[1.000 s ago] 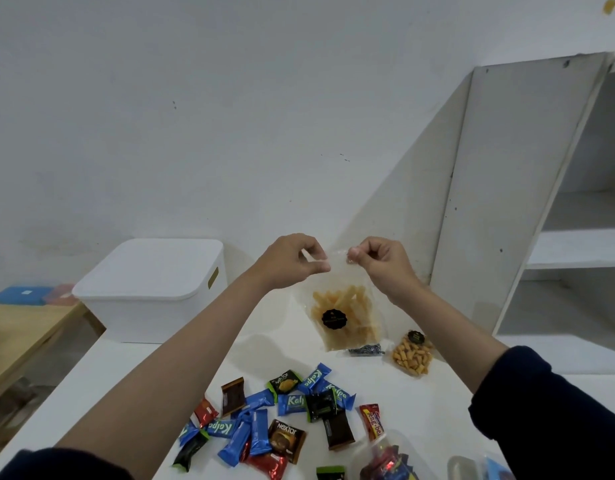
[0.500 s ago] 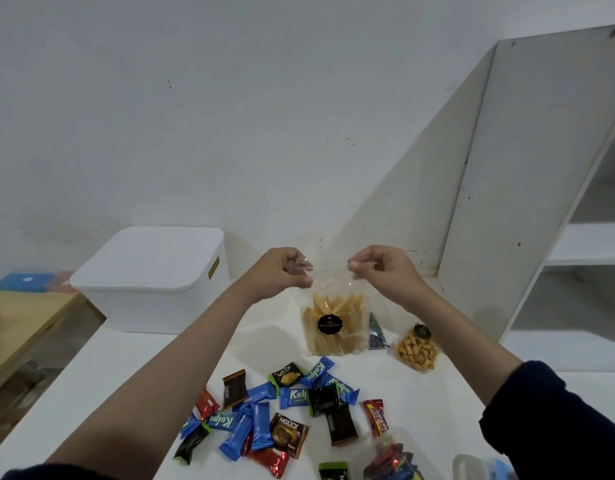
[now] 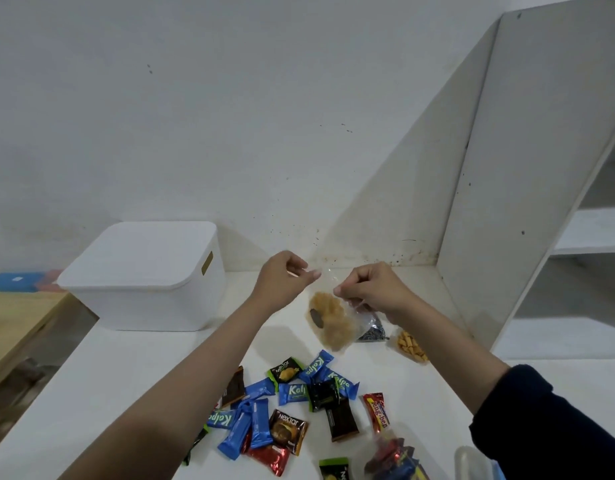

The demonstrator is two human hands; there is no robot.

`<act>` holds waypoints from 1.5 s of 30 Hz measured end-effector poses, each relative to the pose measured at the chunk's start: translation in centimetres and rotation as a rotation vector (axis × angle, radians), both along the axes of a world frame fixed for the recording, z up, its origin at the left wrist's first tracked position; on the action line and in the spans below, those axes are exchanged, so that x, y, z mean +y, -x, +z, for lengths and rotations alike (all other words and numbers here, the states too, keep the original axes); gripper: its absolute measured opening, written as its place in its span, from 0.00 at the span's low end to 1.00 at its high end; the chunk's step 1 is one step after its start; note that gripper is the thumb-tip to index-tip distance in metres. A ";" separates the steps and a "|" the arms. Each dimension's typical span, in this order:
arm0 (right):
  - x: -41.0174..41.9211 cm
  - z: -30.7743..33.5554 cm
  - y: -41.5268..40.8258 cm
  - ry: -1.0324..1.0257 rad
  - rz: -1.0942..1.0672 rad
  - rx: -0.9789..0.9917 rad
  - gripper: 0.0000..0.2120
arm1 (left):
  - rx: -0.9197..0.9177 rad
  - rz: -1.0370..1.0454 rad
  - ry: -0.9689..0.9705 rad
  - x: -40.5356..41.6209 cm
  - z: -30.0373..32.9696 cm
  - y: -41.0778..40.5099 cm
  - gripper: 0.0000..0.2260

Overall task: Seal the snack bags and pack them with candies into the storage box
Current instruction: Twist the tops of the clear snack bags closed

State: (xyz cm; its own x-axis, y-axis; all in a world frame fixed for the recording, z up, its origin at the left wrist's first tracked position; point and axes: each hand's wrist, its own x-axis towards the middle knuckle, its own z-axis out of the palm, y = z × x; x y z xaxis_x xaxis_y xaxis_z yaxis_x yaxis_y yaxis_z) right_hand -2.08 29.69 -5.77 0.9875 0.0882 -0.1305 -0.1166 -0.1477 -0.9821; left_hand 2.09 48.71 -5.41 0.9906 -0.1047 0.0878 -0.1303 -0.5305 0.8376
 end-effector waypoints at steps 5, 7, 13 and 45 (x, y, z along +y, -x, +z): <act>0.6 -1.3 0.6 -0.099 0.003 0.006 0.09 | 0.416 -0.189 0.228 -1.5 -0.1 1.9 0.14; 0.8 -1.7 0.7 -0.118 -0.010 0.019 0.09 | 0.409 -0.176 0.303 -1.7 -0.1 2.2 0.09; 0.9 -2.3 1.0 -0.160 -0.065 0.095 0.05 | 0.392 -0.093 0.320 -1.7 0.0 2.2 0.04; 3.9 -11.9 -1.4 -0.014 -0.336 -0.130 0.09 | 0.370 0.371 0.344 1.7 -3.5 -1.8 0.19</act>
